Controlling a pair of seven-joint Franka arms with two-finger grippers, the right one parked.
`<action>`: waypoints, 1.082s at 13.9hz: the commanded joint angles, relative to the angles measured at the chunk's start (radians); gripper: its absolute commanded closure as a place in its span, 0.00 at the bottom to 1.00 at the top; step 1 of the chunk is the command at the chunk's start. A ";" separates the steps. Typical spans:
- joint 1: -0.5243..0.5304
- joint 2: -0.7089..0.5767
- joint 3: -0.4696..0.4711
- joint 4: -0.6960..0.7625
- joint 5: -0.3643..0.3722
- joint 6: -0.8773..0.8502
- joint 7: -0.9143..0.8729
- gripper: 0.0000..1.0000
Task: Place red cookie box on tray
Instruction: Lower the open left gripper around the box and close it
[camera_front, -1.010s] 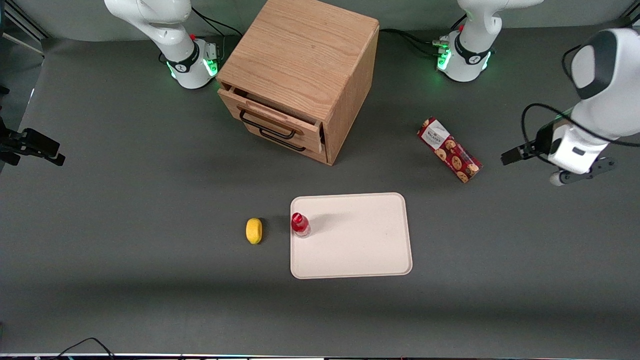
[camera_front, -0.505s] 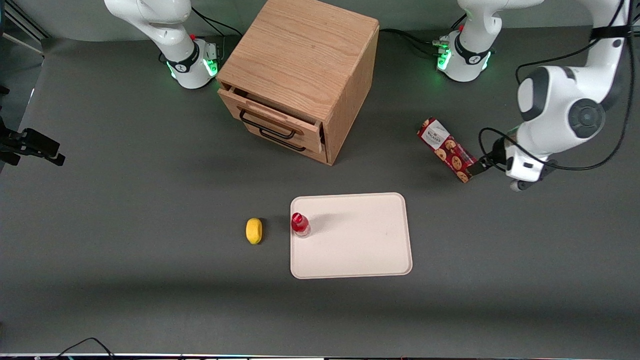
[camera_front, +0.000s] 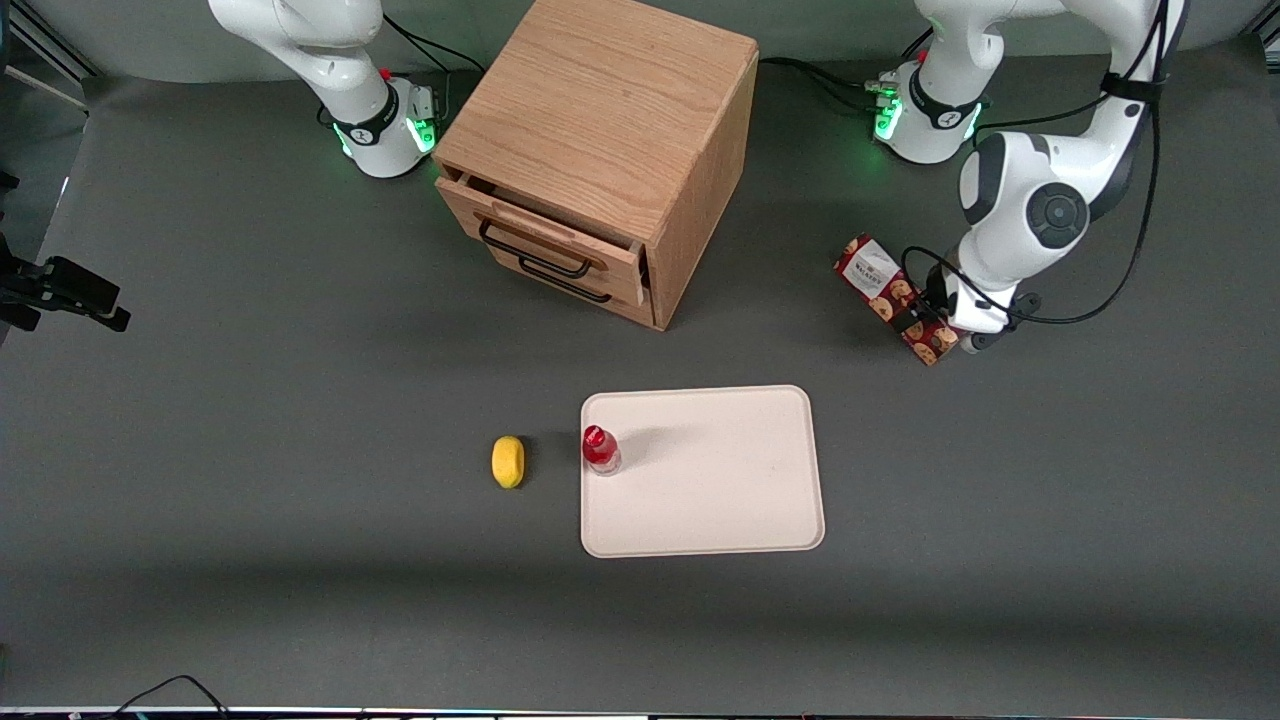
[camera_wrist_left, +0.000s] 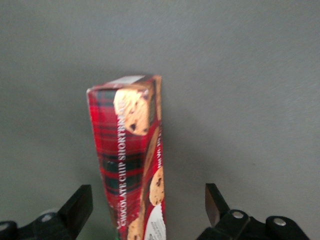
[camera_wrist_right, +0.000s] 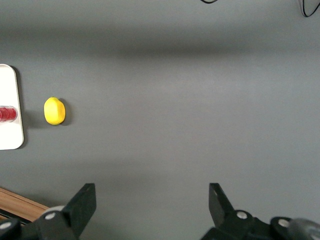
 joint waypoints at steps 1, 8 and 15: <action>-0.001 -0.009 -0.006 -0.036 -0.010 0.028 -0.018 0.00; -0.002 0.052 -0.006 -0.047 -0.010 0.082 -0.021 0.90; -0.001 0.051 -0.012 0.013 -0.009 0.001 0.042 1.00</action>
